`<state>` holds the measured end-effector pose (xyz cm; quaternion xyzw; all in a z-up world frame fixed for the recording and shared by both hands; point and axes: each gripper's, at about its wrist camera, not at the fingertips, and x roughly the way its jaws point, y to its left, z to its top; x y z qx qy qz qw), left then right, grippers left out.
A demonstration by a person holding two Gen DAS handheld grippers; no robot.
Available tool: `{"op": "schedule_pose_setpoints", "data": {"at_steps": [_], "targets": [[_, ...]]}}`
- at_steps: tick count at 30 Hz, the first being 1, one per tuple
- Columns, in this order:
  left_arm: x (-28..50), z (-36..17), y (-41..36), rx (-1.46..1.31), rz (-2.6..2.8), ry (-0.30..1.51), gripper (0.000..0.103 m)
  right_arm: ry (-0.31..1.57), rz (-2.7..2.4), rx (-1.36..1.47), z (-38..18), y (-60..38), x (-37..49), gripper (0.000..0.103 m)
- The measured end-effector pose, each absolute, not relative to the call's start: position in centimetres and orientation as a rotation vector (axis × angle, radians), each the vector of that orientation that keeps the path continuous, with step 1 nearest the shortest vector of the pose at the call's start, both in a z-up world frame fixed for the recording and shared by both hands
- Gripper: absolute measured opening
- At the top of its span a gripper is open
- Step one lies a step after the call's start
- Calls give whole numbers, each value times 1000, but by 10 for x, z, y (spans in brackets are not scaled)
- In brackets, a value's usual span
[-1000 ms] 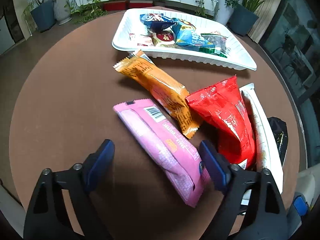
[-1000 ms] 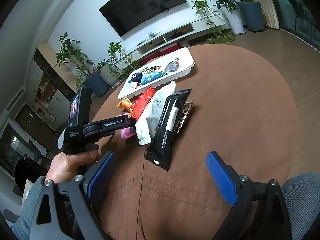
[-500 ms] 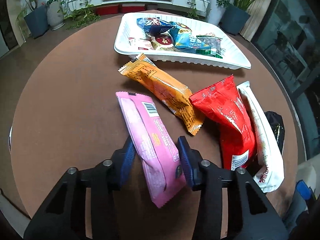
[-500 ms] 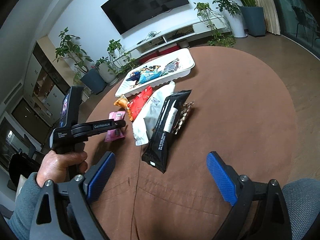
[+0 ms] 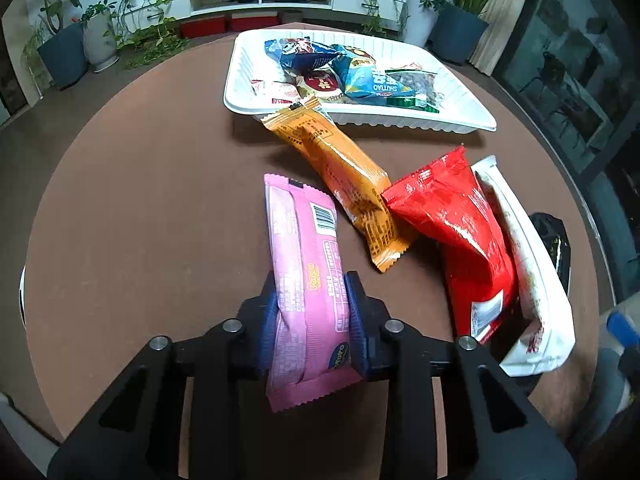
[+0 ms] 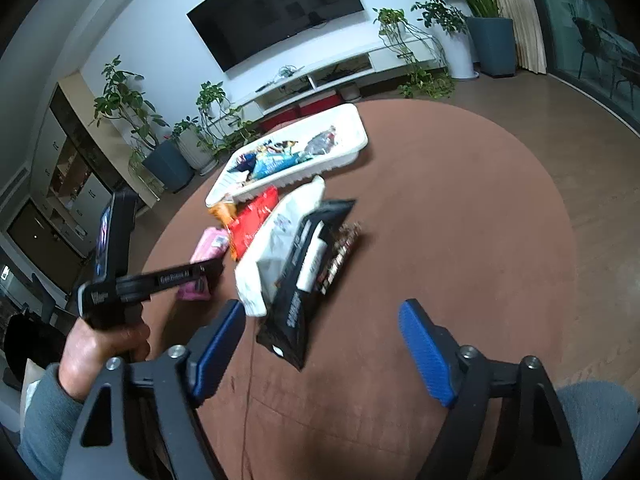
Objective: Organize snacks
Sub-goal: 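Grasp the pink bar with the left tool while the right tool grasps the black packet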
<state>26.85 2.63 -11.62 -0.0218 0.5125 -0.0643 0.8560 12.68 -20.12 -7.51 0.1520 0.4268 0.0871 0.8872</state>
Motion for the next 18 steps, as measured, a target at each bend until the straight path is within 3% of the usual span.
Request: {"op": "schedule_pose_setpoints", "data": {"at_steps": [18], "targets": [[218, -116, 43, -77, -194, 1058, 25, 1043, 142, 336, -105, -189, 189, 70]]}}
